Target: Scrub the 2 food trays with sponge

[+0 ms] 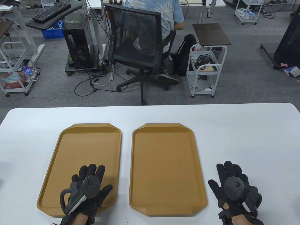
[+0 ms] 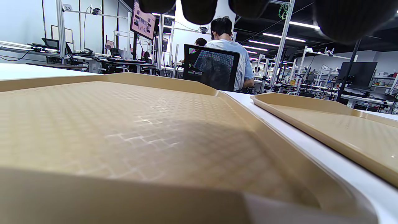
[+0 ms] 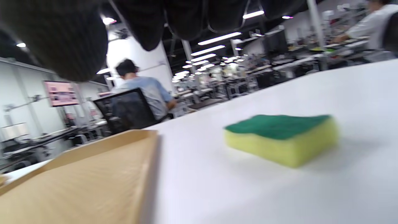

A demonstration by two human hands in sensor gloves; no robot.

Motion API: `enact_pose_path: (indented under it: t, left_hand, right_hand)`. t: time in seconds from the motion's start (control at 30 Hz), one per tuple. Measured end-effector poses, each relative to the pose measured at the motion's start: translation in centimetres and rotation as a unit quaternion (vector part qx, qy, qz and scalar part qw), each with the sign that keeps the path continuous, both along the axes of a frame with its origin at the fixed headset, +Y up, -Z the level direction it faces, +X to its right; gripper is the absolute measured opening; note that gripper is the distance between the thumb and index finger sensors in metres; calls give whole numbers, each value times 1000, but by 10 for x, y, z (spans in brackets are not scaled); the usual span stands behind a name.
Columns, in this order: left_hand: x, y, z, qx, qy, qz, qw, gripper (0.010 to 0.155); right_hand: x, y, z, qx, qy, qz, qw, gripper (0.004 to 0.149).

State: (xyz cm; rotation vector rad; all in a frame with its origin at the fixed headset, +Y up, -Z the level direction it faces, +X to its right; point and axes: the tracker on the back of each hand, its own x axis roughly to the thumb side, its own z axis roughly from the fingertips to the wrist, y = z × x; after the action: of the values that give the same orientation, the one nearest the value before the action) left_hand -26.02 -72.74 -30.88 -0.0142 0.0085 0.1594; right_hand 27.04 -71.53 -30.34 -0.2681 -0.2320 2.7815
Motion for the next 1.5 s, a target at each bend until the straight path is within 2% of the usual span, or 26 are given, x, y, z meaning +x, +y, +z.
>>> enact_pose_path:
  t: [0.23,0.37,0.6,0.87,1.03,1.17,1.33,1.5]
  left_hand:
    - [1,-1,0,-6,1,-2,1000,84]
    - [2,-3,-1,-12,0,-5,1000,84]
    - [2,-4,-1,-17,1,-9,1000,84]
    - [5,-6,-1,-24,0,-6,1000,83]
    - [9,-7,-6,-53,9,19,998,82]
    - [19,-4,-18,-100,36,84,991,80]
    - [37,-3,-40,-141,57,102,983,76]
    - [60,-11,-61,-145,80,89,982,70]
  right_hand:
    - [53,-32,-13,-94,-112,4,989,73]
    - [61,-46,-19,-110,-115,-27,987,74]
    - [57,-63,-30,-113,-140,2,984,70]
    - [55,-60,-31,-106,-133,-10,985,65]
    - [45,-46,-30,-90,-95,-45,990,65]
    - [27,-34,-30,-80,-36,-51,995,65]
    - [-10,-24,-26,-80,85,-59,991,65]
    - [-46,-27,-20,-101,179,-17,979,64]
